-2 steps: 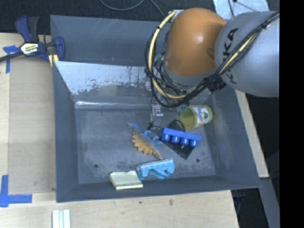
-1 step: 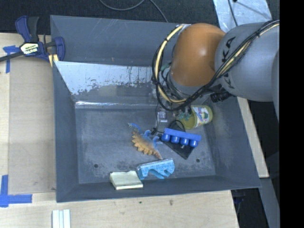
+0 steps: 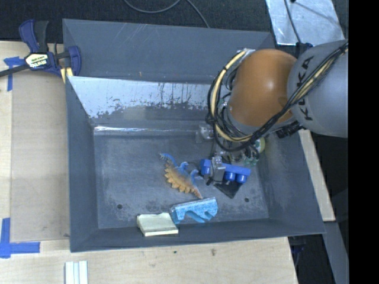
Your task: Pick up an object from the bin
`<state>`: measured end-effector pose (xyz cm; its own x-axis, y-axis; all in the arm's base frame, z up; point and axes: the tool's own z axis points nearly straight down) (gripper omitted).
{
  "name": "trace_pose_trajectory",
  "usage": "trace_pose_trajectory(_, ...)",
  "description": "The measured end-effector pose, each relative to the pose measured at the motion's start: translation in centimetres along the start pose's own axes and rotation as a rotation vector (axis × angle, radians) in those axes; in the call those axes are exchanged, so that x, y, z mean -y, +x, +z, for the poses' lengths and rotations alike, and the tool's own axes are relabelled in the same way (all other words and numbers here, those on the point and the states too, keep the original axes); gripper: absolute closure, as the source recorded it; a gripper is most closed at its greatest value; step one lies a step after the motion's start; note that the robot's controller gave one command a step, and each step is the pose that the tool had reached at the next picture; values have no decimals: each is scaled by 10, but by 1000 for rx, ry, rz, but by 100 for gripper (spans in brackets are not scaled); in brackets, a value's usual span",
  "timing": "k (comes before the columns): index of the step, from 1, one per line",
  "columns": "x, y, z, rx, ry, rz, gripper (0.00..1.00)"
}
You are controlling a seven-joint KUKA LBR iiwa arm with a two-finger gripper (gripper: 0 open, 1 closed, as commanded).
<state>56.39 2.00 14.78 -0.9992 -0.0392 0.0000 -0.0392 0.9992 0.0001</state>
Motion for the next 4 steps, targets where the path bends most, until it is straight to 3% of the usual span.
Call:
trace_pose_trajectory(1, 32, 5, 2, 5, 0, 30, 0)
trace_pose_trajectory(2, 50, 4, 62, 10, 0, 190, 0)
trace_pose_trajectory(3, 57, -4, 86, 15, -2, 159, 100)
trace_pose_trajectory(4, 57, -4, 84, 15, -2, 152, 100)
